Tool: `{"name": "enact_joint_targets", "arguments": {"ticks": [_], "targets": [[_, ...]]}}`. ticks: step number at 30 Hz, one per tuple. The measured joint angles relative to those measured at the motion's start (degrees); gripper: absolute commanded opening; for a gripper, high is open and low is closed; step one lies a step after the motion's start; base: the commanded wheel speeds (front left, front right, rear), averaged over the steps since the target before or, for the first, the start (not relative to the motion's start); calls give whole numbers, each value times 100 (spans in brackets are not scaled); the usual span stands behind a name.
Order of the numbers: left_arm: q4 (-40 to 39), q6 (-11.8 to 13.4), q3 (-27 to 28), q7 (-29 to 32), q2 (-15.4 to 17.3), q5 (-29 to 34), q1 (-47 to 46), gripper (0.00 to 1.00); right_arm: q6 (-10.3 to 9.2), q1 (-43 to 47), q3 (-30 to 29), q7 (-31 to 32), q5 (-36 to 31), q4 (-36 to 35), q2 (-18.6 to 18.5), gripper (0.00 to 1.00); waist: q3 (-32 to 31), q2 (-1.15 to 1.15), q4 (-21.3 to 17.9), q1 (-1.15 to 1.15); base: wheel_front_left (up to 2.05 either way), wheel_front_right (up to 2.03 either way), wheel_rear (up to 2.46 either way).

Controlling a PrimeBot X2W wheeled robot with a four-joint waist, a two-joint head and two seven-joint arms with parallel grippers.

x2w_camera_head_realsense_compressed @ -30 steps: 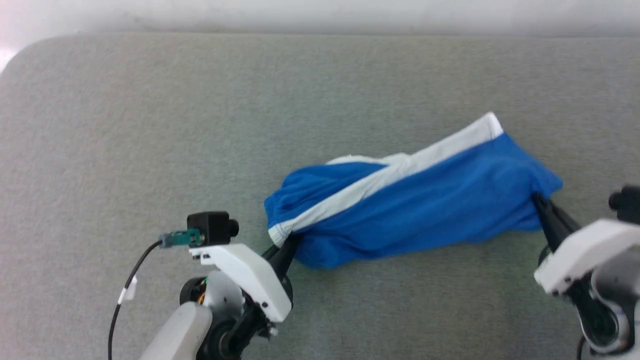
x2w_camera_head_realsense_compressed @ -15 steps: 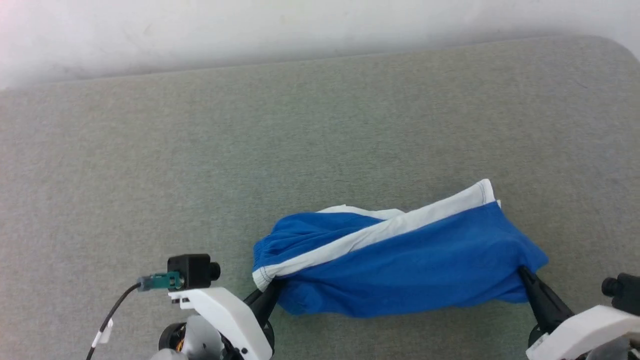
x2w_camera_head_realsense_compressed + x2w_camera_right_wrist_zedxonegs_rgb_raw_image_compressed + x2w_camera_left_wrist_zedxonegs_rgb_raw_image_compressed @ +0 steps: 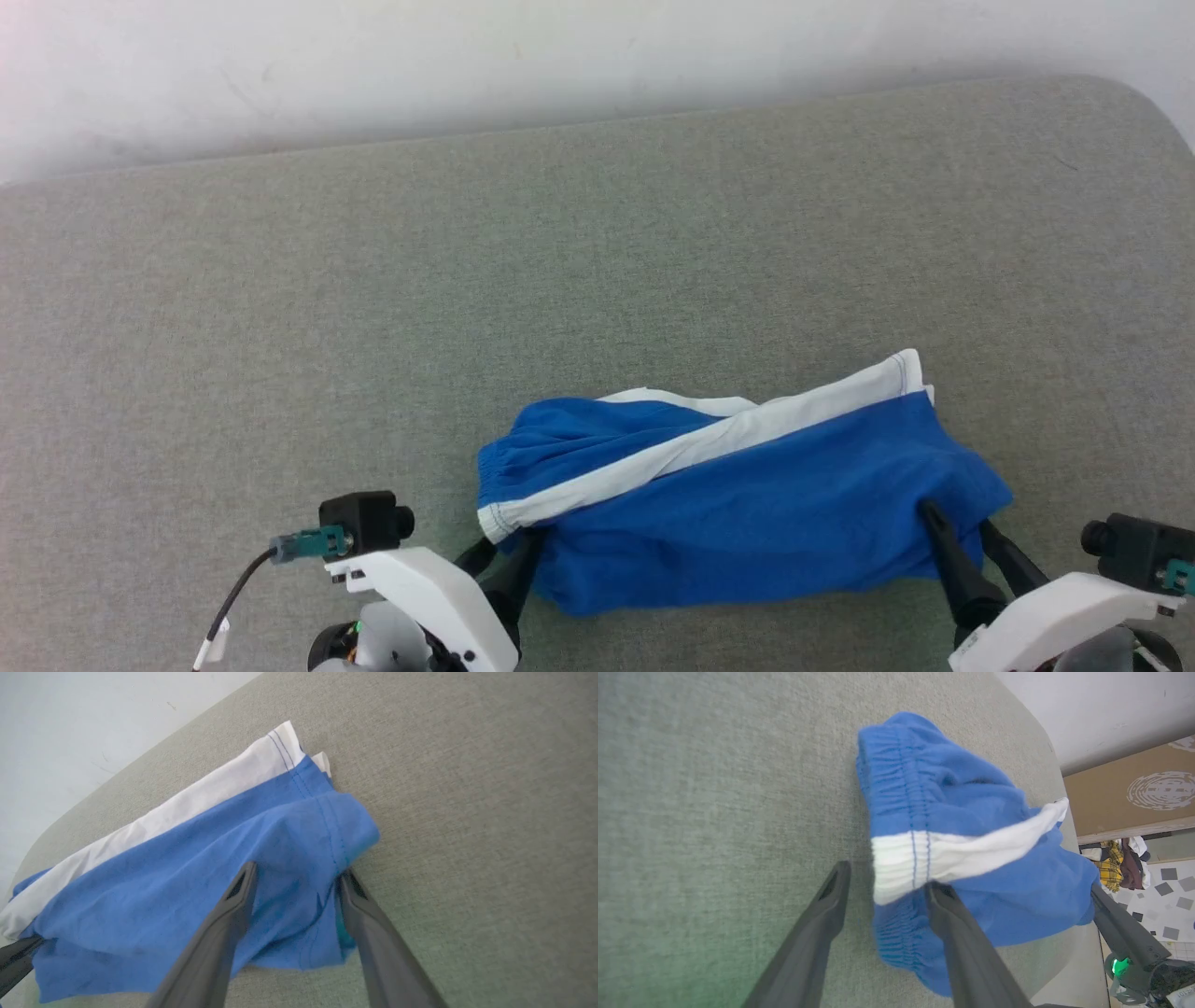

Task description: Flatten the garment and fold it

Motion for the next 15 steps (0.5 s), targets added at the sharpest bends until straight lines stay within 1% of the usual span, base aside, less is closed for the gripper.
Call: {"name": "enact_joint_targets", "arguments": {"ticks": [4,7,9,12,14,15], "targets": [[-7,2,78,-183,-37,1,1,100,0,9,90,234,-37,-178,1,100,41,0,45,0,0,0,0],[-247,14,267,-454,-27,1,23,100,0,182,35,565,-33,-516,5,100,68,0,80,1,0,0,0],[-524,16,467,-724,13,41,79,100,0,340,-214,695,-35,-829,16,100,98,0,98,0,0,0,0],[-837,121,777,-1201,169,278,253,100,0,428,-768,712,-151,-1267,0,100,145,0,122,0,0,0,0],[-966,243,949,-1486,231,457,350,100,0,420,-1059,704,-157,-1425,0,100,177,0,142,0,0,0,0],[-1006,254,982,-1618,254,555,375,100,0,410,-1147,704,-221,-1465,-4,100,192,0,155,1,0,0,0]]}}
